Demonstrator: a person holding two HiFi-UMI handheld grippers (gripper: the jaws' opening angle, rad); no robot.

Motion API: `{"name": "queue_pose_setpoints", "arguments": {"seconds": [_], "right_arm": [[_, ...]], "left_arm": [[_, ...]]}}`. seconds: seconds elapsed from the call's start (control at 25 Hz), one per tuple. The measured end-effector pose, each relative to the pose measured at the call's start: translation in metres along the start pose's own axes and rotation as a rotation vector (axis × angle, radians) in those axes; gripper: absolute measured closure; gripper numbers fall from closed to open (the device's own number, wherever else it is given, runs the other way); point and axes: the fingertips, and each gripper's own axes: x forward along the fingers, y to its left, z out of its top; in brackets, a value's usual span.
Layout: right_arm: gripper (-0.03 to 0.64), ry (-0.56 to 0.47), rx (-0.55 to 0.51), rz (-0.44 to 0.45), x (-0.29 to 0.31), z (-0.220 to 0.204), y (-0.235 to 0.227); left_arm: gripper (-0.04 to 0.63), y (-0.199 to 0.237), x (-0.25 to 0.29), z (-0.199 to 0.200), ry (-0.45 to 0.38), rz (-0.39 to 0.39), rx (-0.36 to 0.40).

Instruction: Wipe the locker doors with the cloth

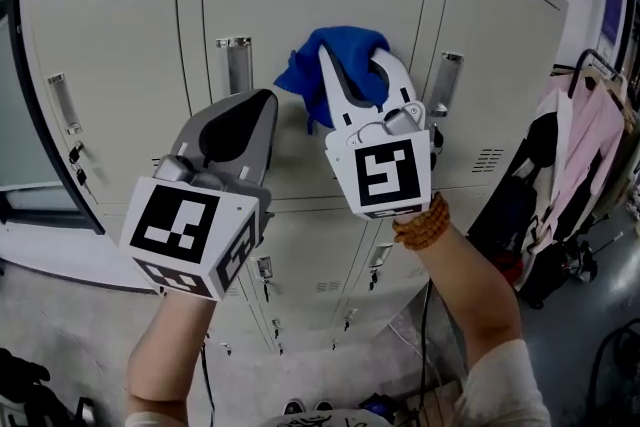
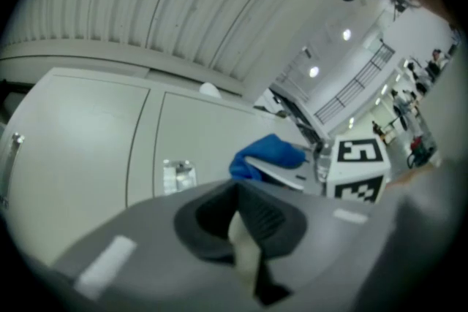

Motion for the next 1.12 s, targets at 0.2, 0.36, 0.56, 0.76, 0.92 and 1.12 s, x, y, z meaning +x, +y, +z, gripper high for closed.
{"name": "queue_pose_setpoints", "arguments": {"seconds": [0.2,0.36,0.56,0.76,0.92,1.12], "right_arm": [[0.594,-0.015,0.074,-0.022,-0.019,0.005,0.004],[0.594,-0.043,0.24,-0.032,-0.062,0.024,0.005],[0.594,-0.05,0.398,0.024,-0.129,0.038,0.035],[0.594,0.023,0.515,0.073,-0.187,0.022,0.083],[0.594,0.111,0.615,0.118,-0.204,-0.005,0.112],[0.594,0.114,0.614,0.113,-0.2,-0.007,0.11]], "left_arm": [[0.594,0.004,-0.008,-0.006,0.012,0.008,-0.014],[0.594,-0.011,-0.027,-0.009,0.007,-0.017,-0.029],[0.593,-0.053,-0.061,-0.023,-0.009,-0.051,-0.018],[0.593,-0.087,-0.096,-0.057,0.001,-0.126,-0.198],[0.593,-0.089,-0.105,-0.109,0.114,-0.07,-0.22],[0.592,-0.082,-0.103,-0.117,0.142,-0.039,-0.209]]}}
